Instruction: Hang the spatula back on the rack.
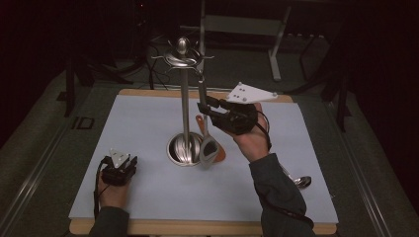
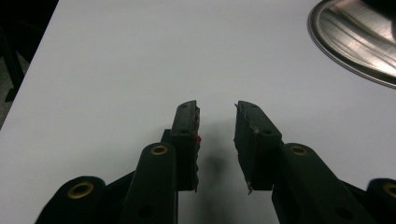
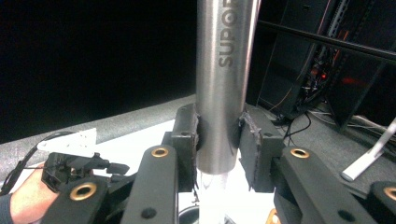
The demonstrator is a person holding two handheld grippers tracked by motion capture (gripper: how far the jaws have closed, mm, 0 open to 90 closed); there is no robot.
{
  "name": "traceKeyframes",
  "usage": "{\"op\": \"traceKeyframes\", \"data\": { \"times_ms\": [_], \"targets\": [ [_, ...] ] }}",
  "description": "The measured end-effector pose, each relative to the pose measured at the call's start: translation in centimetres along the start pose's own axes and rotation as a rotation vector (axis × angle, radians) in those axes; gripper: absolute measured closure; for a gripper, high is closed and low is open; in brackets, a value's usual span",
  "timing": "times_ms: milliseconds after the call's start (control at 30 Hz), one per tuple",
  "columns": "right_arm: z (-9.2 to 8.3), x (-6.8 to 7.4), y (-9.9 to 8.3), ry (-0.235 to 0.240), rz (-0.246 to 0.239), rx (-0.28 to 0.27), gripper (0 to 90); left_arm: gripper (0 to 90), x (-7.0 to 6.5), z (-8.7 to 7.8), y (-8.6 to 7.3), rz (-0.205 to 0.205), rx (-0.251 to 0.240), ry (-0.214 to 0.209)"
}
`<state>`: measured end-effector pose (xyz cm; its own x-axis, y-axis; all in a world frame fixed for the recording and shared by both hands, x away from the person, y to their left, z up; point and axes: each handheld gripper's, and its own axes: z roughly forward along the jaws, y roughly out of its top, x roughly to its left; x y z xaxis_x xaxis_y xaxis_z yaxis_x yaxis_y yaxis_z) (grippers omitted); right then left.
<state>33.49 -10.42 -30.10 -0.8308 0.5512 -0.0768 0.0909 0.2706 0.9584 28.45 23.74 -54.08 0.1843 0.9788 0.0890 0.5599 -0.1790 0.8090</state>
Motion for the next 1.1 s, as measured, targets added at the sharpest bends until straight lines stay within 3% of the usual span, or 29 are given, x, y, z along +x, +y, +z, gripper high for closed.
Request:
{"op": "traceKeyframes", "data": {
  "times_ms": [267, 500, 900, 1100],
  "targets": [
    [0.9, 0.0, -0.1, -0.011, 0.002, 0.026, 69.2, 70.0, 0.0, 0.0, 0.0, 0.001, 0.001, -0.001],
    [0.9, -0.2, -0.3, 0.01, 0.005, 0.02, 68.4, 69.9, 0.0, 0.0, 0.0, 0.003, 0.001, 0.0],
    [0.2, -0.4, -0.7, 0.022, 0.005, 0.001, 66.6, 68.9, 0.0, 0.0, 0.0, 0.005, 0.003, 0.001],
    [-0.8, -0.8, -0.9, 0.001, -0.002, 0.007, 67.3, 68.9, 0.0, 0.0, 0.0, 0.004, 0.002, 0.003]
  ]
}}
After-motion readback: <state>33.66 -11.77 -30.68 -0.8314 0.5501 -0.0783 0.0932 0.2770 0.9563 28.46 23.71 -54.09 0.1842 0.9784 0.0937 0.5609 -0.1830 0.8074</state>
